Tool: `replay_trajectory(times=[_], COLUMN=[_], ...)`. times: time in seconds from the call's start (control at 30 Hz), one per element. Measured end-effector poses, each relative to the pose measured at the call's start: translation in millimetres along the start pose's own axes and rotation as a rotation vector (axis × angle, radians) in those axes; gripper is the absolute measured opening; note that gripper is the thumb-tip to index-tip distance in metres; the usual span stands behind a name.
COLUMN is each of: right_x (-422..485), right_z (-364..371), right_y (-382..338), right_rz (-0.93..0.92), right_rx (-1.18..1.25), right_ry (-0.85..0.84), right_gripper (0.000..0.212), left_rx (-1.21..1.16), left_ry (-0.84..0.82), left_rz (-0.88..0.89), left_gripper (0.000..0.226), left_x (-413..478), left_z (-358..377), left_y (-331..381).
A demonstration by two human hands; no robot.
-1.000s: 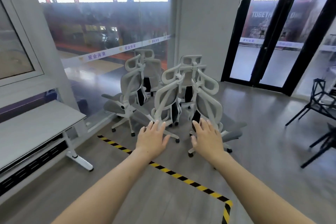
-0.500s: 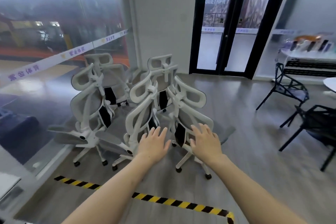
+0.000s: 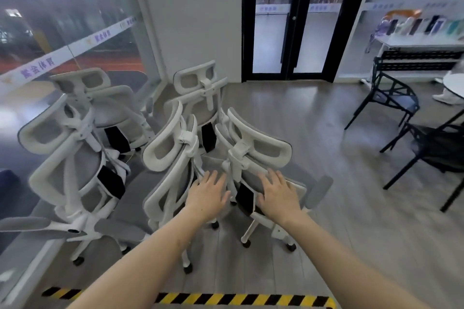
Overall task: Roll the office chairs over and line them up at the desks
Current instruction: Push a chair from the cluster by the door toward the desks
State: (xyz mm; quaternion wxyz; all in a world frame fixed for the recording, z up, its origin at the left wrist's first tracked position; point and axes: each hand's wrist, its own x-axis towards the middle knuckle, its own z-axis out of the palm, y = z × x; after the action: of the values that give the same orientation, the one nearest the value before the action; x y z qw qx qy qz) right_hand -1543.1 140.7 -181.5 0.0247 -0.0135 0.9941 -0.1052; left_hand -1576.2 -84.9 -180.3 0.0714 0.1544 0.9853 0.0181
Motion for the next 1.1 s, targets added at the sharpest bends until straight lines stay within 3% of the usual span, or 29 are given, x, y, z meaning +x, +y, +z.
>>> replay_trajectory(times=[0.13,0.3,0.43,0.63,0.8,0.93,1.1], right_x=[50.0,94.0,115.4,103.0,88.1,78.6,65.9], right_z=[25.7,68.5,95.1,108.8,99.4,86.0,80.8], right_y=[-3.6,-9.9,-2.5,2.9,10.9,15.9,14.2], right_rz=[0.046,0.136,0.254,0.303,0.47,0.561,0.603], right_rx=[0.03,0.018,0.031,-0.061,-0.055,-0.008,0.005], right_ry=[-0.047,-0.076,-0.002,0.043,-0.003,-0.034,-0.05], right_gripper=[0.068,0.079,0.082,0.085,0.082,0.075,0.07], left_rx=[0.066,0.055,0.091,0.061,0.083,0.028,0.072], left_ry=[-0.094,-0.048,-0.053,-0.027,-0.078,-0.134,-0.18], left_rz=[0.117,0.184,0.322,0.418,0.477,0.405,0.446], left_gripper=[0.065,0.066,0.063,0.071,0.068,0.066,0.07], left_x=[76.4,165.4,211.9,212.8,212.4,221.9,211.8], left_z=[-5.5,9.9,29.2,49.3,38.6,32.1,39.6], left_y=[-25.9,-48.5,-69.2,-68.0,-59.1,-67.5,-69.7])
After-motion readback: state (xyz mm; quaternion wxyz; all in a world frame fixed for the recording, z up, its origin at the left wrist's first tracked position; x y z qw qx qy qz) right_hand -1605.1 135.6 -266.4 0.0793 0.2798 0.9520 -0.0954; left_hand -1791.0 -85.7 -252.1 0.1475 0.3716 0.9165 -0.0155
